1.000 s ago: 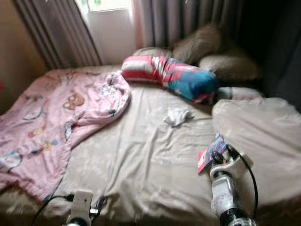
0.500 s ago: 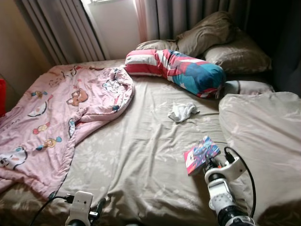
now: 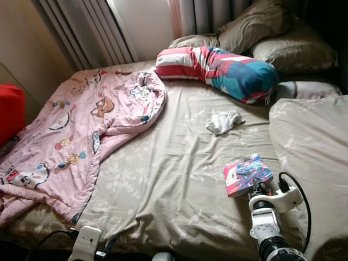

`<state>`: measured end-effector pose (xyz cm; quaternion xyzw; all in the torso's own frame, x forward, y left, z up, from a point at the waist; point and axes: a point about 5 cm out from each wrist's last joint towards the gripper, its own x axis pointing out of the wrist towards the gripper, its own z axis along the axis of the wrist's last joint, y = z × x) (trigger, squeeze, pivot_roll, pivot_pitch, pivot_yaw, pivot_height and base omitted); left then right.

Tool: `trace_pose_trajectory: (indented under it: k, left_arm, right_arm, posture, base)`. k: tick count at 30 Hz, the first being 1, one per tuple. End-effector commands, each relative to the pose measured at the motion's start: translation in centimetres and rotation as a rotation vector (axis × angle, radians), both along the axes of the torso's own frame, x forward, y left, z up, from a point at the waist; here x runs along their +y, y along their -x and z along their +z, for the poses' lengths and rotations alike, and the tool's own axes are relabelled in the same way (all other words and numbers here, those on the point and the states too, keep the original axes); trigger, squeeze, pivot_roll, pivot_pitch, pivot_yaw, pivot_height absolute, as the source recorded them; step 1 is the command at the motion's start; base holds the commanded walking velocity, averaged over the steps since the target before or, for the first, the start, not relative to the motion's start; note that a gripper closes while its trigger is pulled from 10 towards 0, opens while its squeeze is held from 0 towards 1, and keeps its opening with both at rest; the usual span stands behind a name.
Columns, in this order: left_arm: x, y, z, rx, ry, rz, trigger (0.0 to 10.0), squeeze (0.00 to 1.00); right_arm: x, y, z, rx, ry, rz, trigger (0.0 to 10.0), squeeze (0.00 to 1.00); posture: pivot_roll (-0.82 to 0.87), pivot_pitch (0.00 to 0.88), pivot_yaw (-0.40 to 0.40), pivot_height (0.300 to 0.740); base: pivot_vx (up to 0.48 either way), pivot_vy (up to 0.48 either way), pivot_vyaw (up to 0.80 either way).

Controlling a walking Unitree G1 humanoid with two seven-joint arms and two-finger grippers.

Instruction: Clean up the room

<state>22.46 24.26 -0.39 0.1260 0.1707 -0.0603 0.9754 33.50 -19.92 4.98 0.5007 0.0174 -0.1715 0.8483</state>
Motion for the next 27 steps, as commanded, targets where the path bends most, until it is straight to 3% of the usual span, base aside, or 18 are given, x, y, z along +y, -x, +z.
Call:
trace_pose_trajectory:
  k: [1,25,26,27]
  left_arm:
    - [0.9,0.5,0.1,0.022,-0.030,0.003,10.0,0.00]
    - [0.6,1.0,0.4,0.038,-0.033,-0.023,10.0,0.00]
    - [0.5,1.0,0.4,0.040,-0.033,-0.024,10.0,0.00]
    - [0.4,1.0,0.5,0.041,-0.032,-0.026,10.0,0.00]
  right_arm:
    - [0.2,-0.3,0.5,-0.024,-0.011,-0.012,10.0,0.00]
    - [-1.0,2.1,-2.2,0.088,0.022,-0.058,10.0,0.00]
    - [-1.0,2.1,-2.3,0.091,0.023,-0.060,10.0,0.24]
    - [-1.0,2.3,-2.5,0.096,0.026,-0.061,10.0,0.77]
  posture:
    - [0.16,0.198,0.240,0.643]
    - [0.15,0.255,0.266,0.643]
    - [0.15,0.255,0.266,0.643]
    - [0.15,0.256,0.267,0.643]
  base:
    - [0.000,0.000,0.00]
    - [0.000,0.000,0.00]
    - [0.000,0.000,0.00]
    - [0.000,0.000,0.00]
